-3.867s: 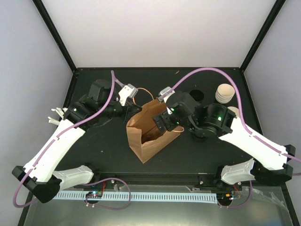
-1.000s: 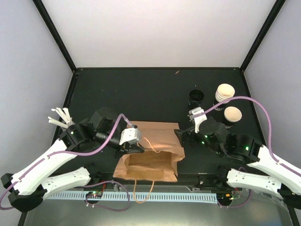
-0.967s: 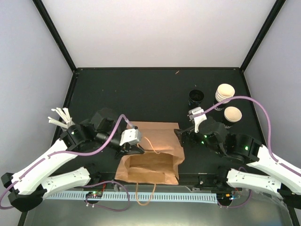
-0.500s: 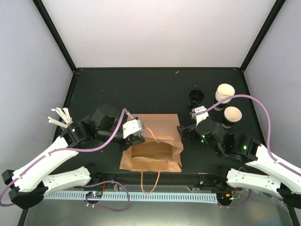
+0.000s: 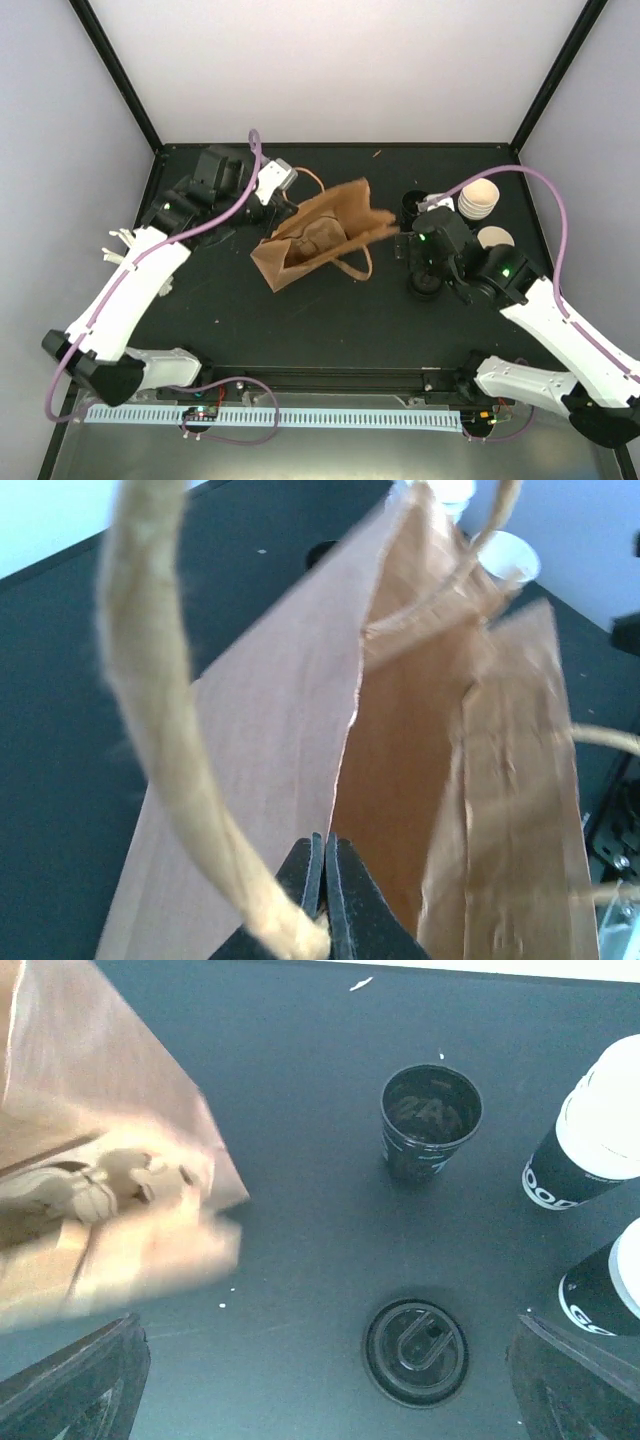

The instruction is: Pack the takeout coffee

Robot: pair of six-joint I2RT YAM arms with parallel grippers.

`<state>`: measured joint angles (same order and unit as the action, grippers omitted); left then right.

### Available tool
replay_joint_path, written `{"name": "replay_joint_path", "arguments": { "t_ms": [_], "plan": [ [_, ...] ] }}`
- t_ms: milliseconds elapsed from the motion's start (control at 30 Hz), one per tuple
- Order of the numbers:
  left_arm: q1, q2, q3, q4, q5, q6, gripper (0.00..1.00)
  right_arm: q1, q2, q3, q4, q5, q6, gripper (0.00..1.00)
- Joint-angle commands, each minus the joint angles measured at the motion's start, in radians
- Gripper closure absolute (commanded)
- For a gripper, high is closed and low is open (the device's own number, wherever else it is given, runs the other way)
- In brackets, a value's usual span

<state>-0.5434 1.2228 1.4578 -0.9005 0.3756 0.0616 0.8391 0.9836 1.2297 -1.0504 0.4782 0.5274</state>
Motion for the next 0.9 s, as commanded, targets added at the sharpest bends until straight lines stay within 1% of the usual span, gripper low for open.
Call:
{"name": "replay_joint_path", "arguments": {
  "t_ms": [0,133,333,500,700,867],
  "plan": [
    [0.098,0.113,0.117,-0.059,0.056,-0.032,0.98,-0.080,0.047,0.045,-0.028,-0.090,-0.066,0.00],
    [0.201,0.221,0.202,-0.069,0.071,-0.041,0.98,-0.151,0.050,0.036,0.018,-0.180,-0.076,0.00],
    [0.311,0.332,0.297,-0.052,0.107,-0.041,0.98,-0.199,0.058,0.009,0.038,-0.213,-0.096,0.00],
    [0.380,0.375,0.324,-0.004,0.106,-0.048,0.99,-0.227,0.069,-0.013,0.041,-0.226,-0.111,0.00],
    [0.484,0.406,0.343,0.002,0.114,-0.051,0.98,-0.244,0.081,-0.022,0.042,-0.237,-0.120,0.00],
    [0.543,0.400,0.345,-0.004,0.109,-0.046,0.98,-0.247,0.090,-0.030,0.051,-0.247,-0.119,0.00]
  ]
}}
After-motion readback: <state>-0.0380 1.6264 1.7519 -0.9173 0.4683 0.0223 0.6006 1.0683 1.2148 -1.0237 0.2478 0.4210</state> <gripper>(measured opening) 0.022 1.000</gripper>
